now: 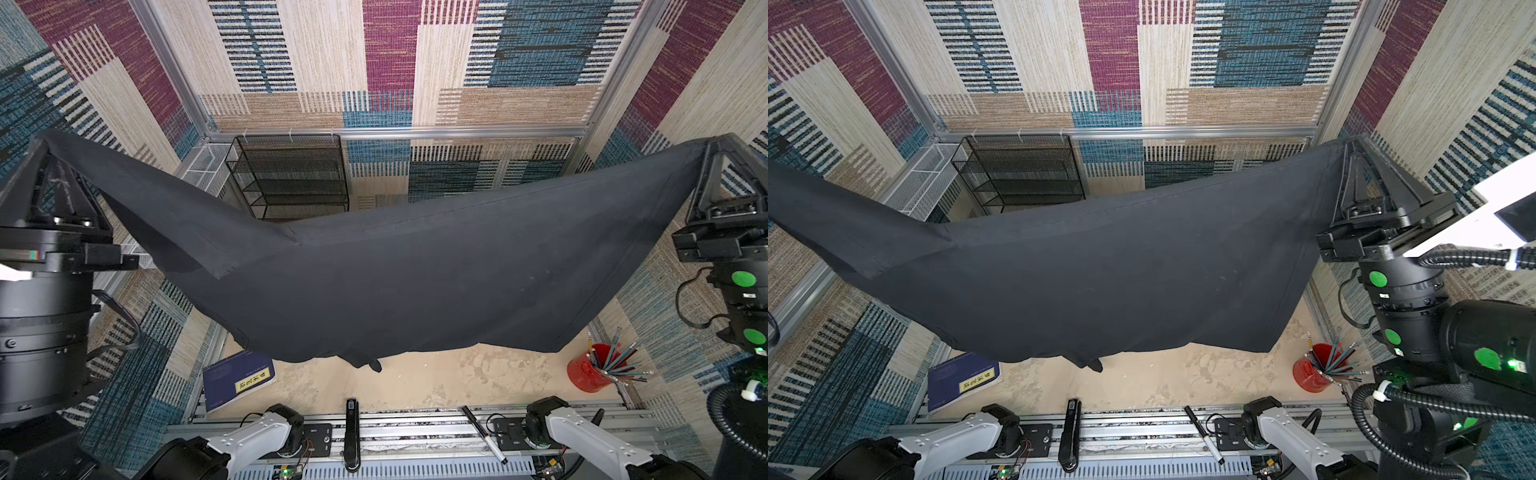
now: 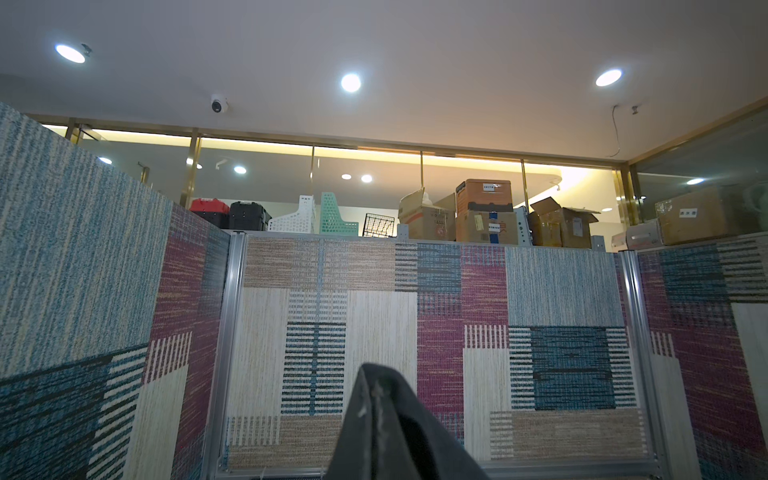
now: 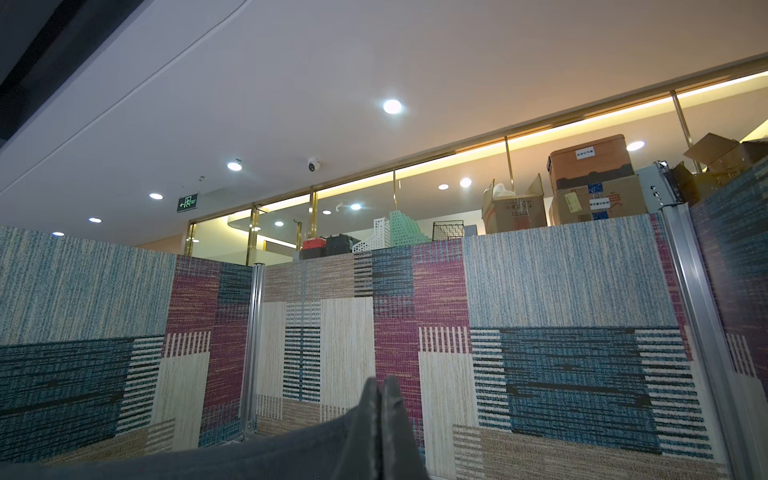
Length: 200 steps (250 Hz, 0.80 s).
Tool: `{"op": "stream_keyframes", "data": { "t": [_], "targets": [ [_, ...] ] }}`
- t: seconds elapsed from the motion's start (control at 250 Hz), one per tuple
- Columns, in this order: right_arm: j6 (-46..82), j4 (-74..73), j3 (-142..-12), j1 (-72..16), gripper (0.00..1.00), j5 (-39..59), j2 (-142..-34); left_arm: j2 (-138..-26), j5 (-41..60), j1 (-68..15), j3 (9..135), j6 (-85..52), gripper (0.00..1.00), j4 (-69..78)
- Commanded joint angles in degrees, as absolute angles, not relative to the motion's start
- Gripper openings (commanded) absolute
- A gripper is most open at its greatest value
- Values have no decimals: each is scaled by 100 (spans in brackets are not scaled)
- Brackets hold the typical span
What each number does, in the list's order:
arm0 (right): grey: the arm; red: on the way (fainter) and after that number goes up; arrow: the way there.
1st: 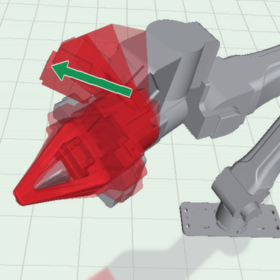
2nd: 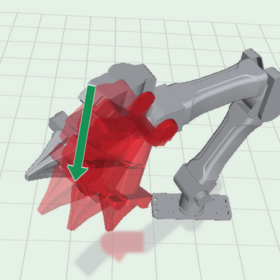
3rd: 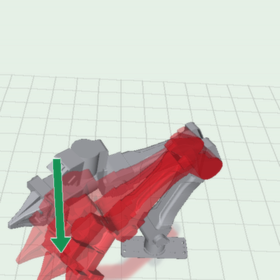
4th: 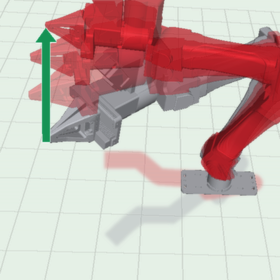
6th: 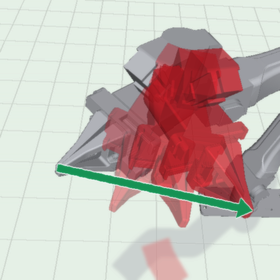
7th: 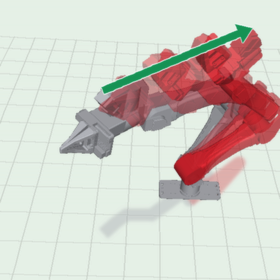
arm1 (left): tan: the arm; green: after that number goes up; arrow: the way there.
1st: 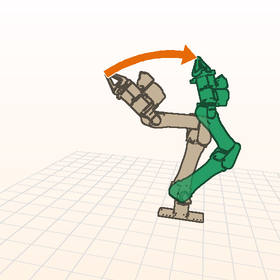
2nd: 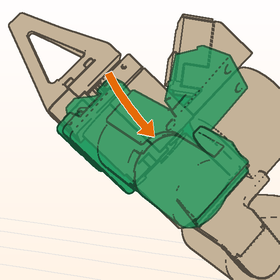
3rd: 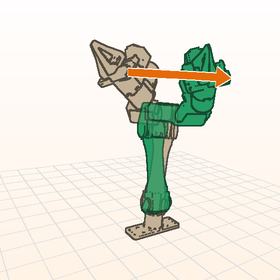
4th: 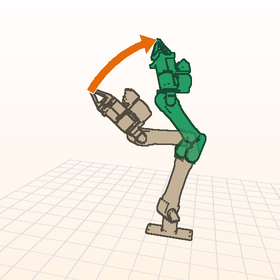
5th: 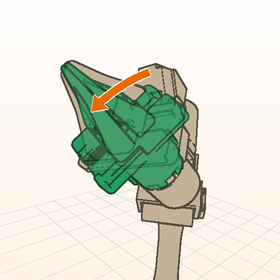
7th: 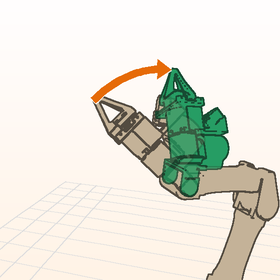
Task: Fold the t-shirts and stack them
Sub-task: 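Lift the black t-shirt high with both grippers and shake it out, then lower the black t-shirt onto the table with both grippers, laying it flat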
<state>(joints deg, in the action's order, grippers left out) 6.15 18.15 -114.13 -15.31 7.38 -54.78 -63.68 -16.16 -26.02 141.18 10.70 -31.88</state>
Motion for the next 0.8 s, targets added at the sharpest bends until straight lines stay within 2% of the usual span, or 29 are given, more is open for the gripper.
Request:
{"op": "stream_keyframes", "data": {
  "t": [0.0,0.148,0.36,0.524,0.68,0.796],
  "targets": [
    [455,1659,-11434,-1529,0,424,-5655,-6402,-1678,-2609,14040,1321,0,-2695],
    [-4,1534,-11028,-1529,0,-189,-6127,-6592,-2198,-2610,13415,1852,0,-2183],
    [-103,386,-9226,-1529,0,-714,-6230,-7142,-2770,-2602,11937,2040,0,-1478],
    [167,-502,-7280,-1494,0,-766,-6031,-7125,-3146,-2559,9838,1611,0,-622],
    [612,-1709,-5231,-1485,0,-603,-5776,-6504,-3361,-2546,7343,992,0,460],
    [943,-1957,-4459,-1484,0,-530,-5636,-5942,-3417,-2555,6096,426,0,621]
  ]
}}
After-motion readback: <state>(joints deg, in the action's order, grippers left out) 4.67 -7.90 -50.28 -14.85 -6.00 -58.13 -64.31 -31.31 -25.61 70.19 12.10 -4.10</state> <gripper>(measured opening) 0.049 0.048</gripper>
